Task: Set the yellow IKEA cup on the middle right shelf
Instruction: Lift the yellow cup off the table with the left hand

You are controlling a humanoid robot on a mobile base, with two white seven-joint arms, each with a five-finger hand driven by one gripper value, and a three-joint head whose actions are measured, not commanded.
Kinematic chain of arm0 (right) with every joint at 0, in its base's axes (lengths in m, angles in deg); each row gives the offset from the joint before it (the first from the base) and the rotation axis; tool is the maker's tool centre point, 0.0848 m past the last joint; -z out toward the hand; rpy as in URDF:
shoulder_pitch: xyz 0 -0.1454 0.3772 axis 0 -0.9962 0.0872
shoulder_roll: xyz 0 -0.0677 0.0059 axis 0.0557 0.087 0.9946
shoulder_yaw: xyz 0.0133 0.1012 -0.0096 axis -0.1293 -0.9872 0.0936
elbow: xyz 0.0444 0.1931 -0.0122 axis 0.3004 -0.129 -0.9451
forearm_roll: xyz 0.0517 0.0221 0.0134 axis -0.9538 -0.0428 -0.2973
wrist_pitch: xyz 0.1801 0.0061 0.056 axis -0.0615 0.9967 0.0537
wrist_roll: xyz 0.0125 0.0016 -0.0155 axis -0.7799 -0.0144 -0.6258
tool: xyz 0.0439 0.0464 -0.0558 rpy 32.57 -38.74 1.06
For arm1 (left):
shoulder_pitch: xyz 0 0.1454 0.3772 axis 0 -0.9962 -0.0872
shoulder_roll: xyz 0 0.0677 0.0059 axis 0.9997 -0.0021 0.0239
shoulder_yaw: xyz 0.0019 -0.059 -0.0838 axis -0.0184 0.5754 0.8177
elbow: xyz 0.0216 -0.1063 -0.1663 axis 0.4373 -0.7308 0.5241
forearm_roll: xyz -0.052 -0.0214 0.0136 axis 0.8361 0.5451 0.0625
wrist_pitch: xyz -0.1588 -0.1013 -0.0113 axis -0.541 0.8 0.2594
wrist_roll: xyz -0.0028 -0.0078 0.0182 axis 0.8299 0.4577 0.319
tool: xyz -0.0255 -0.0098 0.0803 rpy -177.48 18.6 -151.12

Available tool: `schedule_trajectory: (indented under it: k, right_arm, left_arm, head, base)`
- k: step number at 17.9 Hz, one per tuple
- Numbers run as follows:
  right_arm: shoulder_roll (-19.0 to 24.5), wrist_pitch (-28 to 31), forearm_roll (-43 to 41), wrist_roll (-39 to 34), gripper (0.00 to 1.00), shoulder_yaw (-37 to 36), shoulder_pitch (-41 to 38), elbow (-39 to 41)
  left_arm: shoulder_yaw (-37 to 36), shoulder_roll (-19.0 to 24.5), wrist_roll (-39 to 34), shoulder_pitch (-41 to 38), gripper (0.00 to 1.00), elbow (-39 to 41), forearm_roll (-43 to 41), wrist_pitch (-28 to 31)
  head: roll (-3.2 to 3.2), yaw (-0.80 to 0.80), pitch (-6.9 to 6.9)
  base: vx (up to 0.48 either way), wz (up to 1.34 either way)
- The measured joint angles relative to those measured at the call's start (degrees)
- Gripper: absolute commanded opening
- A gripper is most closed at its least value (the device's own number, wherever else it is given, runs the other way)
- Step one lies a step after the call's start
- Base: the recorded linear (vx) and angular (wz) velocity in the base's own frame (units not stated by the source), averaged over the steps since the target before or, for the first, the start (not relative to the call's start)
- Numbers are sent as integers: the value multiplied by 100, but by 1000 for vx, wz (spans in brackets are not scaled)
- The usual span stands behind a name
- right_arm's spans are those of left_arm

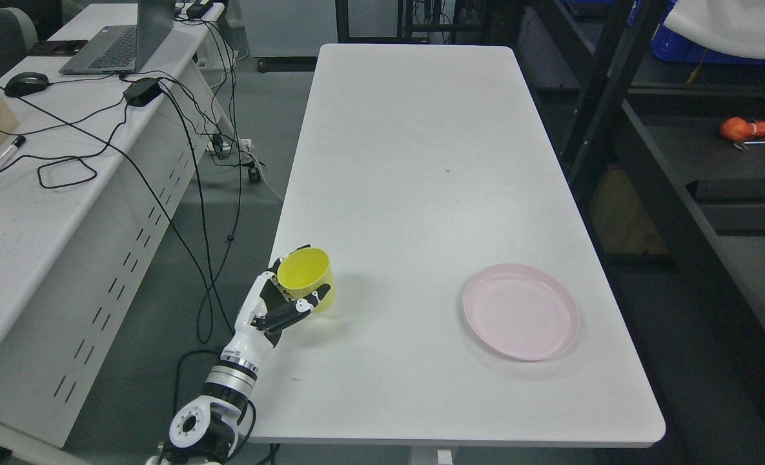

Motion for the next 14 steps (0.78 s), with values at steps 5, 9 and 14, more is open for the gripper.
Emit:
schedule_trajectory:
  k: [5,9,14]
  right_arm:
    - [0,0,0,21,99,0,0,0]
    - [0,0,0,22,99,0,-1,0]
    - [0,0,0,25,99,0,-1,0]
  left_arm:
    - [267,0,21,-200,1,669,174,-214]
    - [399,0,22,-286,1,1034,228,-379]
    - [481,0,24,-346,1,1288,253,-412]
  head:
    - [0,0,0]
    - [0,0,0]
    - [0,0,0]
  base:
    - [-88,-9]
    - [-175,-140]
    - [-183,-263]
